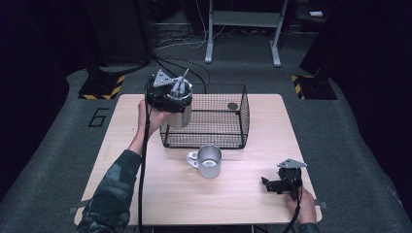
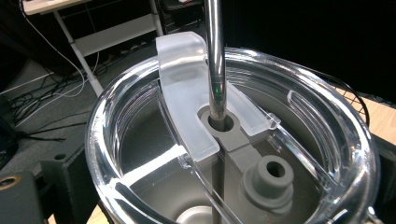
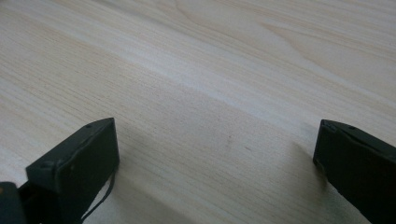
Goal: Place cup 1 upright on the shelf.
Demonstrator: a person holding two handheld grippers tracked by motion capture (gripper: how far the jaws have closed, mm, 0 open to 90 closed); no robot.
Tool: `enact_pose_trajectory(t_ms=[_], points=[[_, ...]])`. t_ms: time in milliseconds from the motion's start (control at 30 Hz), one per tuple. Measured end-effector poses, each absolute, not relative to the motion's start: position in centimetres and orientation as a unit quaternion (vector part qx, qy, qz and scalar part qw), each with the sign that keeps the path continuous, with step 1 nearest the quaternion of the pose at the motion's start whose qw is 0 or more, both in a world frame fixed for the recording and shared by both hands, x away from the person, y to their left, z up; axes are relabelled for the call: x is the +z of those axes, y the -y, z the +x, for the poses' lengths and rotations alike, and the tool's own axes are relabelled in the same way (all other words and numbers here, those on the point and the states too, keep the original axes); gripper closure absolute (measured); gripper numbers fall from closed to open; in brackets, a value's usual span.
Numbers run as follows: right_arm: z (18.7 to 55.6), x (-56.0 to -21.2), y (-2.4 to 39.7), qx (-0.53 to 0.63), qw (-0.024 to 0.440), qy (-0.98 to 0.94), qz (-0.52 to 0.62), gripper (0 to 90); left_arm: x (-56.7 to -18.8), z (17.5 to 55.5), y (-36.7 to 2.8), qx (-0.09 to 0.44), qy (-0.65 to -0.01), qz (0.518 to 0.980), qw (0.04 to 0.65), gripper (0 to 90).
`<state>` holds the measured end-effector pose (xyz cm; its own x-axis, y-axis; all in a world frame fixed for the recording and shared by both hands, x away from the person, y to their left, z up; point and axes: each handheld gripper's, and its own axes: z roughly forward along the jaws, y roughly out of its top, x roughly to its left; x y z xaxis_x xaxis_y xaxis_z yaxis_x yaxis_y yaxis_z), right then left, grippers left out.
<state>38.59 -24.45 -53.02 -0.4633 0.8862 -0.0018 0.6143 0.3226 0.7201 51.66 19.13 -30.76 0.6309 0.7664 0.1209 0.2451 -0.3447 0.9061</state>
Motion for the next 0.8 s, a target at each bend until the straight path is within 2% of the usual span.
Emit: enact_pose_trajectory(t_ms=[800], points=[[38.6, -53.0, 24.5, 0.334, 0.203, -0.787, 0.476, 0.0, -32.9, 54.4, -17.1, 0.267, -0.346, 0.774, 0.458, 4.2]])
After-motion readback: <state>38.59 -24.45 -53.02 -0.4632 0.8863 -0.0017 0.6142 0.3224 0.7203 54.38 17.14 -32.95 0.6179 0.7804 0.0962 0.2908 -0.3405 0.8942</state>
